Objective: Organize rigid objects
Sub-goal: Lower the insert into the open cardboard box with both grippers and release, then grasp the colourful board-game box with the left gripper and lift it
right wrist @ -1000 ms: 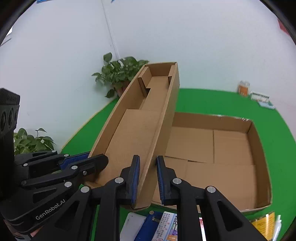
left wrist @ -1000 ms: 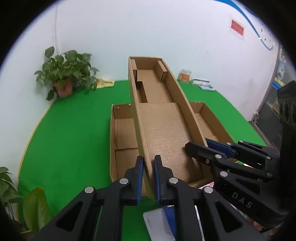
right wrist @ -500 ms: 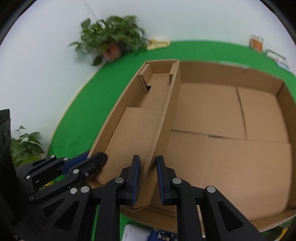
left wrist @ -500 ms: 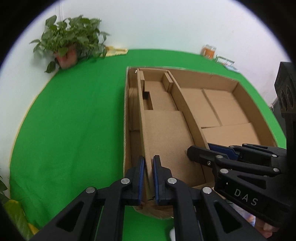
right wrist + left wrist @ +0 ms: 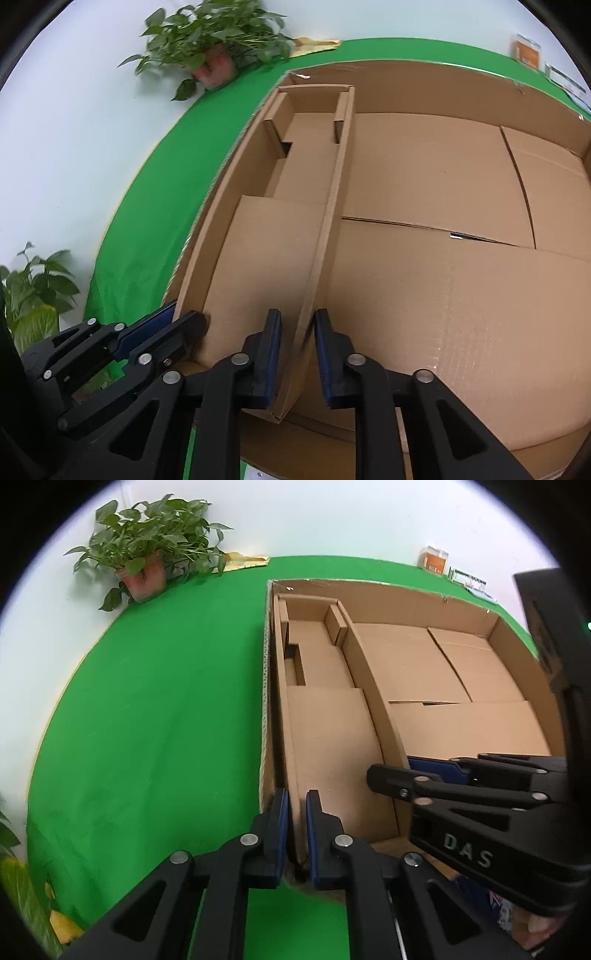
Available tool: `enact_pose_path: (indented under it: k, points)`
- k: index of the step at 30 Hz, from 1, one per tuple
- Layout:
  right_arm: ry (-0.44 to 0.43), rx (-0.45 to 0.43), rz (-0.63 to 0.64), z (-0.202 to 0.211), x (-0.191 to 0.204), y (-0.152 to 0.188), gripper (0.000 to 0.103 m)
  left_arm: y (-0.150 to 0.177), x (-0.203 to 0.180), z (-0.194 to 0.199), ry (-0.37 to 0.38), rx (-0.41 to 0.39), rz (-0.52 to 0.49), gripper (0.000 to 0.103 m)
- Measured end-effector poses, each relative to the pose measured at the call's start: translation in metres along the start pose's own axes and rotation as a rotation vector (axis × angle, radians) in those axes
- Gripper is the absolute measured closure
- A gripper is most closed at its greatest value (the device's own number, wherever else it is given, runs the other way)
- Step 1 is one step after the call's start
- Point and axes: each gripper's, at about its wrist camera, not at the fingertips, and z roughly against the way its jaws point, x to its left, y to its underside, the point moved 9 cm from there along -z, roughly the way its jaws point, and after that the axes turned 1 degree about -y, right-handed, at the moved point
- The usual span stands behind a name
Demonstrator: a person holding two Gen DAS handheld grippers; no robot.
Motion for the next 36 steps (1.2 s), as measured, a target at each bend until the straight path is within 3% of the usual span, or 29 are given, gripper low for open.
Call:
enact_pose_path:
  k: [3, 5, 6, 7, 8, 9, 10, 11, 14, 20, 24, 28, 36]
  points:
    - [-0.031, -0.030, 0.000, 0.017, 0.003, -0.003, 0.067, 0.007, 0.000, 0.021, 0.036, -0.049, 0.012, 0.094]
    - [0.013, -0.119, 0.019, 0.049, 0.002, -0.005, 0.049, 0.013, 0.000, 0.051, 0.040, -0.122, 0.009, 0.088]
    - [0.045, -0.177, 0.038, 0.072, 0.000, -0.003, 0.031, 0.016, 0.000, 0.067, 0.051, -0.160, 0.008, 0.081]
    - [0.073, -0.239, 0.063, 0.097, -0.003, 0.001, 0.014, 0.019, 0.000, 0.083, 0.071, -0.201, 0.012, 0.058]
    - [0.105, -0.298, 0.084, 0.123, -0.007, 0.011, 0.007, 0.025, 0.001, 0.108, 0.100, -0.261, 0.030, 0.021]
    - [0.155, -0.378, 0.106, 0.155, -0.015, 0.026, 0.001, 0.028, 0.003, 0.126, 0.118, -0.314, 0.057, 0.008]
    - [0.184, -0.420, 0.116, 0.175, -0.021, 0.040, 0.001, 0.033, 0.005, 0.145, 0.133, -0.376, 0.090, 0.001]
    - [0.215, -0.452, 0.129, 0.196, -0.030, 0.060, 0.001, 0.039, 0.001, 0.168, 0.161, -0.447, 0.110, 0.001]
    - [0.226, -0.504, 0.115, 0.233, -0.052, 0.113, 0.001, 0.060, -0.018, 0.190, 0.202, -0.486, 0.102, 0.001]
    - [0.223, -0.490, 0.151, 0.247, -0.074, 0.187, 0.001, 0.095, -0.087, 0.172, 0.276, -0.407, 0.034, 0.001]
    - [0.099, -0.404, 0.080, 0.233, -0.088, 0.208, 0.001, 0.107, -0.113, 0.152, 0.372, -0.302, 0.019, 0.001]
    - [0.009, -0.324, 0.089, 0.218, -0.081, 0.230, 0.001, 0.112, -0.123, 0.143, 0.423, -0.240, 0.047, 0.001]
    - [0.005, -0.246, 0.080, 0.179, -0.075, 0.225, 0.001, 0.126, -0.144, 0.115, 0.528, -0.114, 0.044, 0.001]
